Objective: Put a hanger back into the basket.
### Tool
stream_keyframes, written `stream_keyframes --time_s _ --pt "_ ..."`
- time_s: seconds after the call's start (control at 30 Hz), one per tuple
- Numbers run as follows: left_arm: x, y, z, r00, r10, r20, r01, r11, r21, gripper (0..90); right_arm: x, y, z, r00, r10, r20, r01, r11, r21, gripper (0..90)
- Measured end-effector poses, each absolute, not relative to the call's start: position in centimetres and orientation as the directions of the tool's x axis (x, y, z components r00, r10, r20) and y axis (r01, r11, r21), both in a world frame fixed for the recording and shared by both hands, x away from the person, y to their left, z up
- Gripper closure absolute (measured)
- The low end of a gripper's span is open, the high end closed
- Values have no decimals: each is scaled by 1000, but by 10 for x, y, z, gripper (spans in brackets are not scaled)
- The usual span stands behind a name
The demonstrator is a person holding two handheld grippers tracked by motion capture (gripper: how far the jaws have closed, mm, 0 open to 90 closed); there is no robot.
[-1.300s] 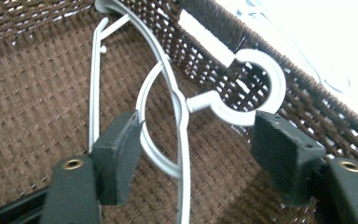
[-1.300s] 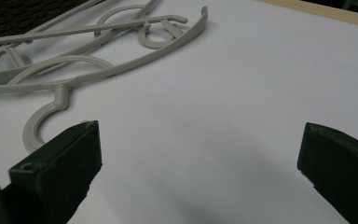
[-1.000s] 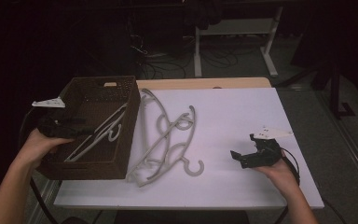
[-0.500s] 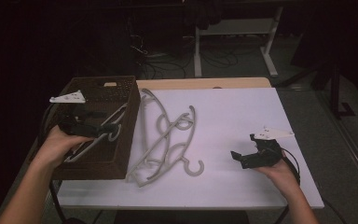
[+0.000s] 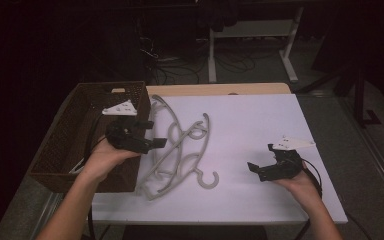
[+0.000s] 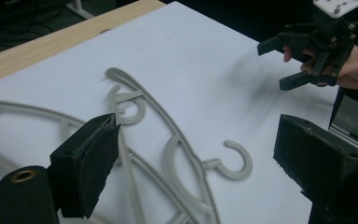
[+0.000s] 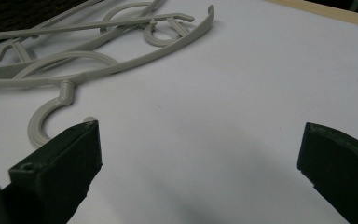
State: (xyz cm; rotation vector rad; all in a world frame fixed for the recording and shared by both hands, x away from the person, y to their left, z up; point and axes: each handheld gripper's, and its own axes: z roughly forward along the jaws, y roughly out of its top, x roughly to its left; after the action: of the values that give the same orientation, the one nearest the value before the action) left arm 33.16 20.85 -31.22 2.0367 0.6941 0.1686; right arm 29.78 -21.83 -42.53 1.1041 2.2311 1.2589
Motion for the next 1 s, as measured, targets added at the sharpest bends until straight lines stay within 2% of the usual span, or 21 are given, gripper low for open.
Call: stream_keyframes --time_s 0.2,0.33,0.43,0.47,0.77,1.0 --pt "324 186 -335 838 526 -145 402 -417 815 161 298 -218 -425 -636 769 70 456 301 837 0" --pt "320 177 -351 840 525 -140 416 -455 787 208 298 -218 -425 -637 768 66 456 306 836 0" --pt "317 174 -360 841 522 -141 422 -470 775 244 297 -218 -425 -638 768 64 455 308 836 0" --pt "315 172 -364 841 524 -135 423 -480 769 285 297 -218 -425 -638 768 63 454 308 836 0" --pt "305 167 -392 838 531 -127 448 -535 717 451 296 -218 -425 -636 769 64 456 307 836 0" --pt "296 169 -412 837 538 -106 460 -584 668 507 296 -220 -425 -633 772 65 456 304 837 0"
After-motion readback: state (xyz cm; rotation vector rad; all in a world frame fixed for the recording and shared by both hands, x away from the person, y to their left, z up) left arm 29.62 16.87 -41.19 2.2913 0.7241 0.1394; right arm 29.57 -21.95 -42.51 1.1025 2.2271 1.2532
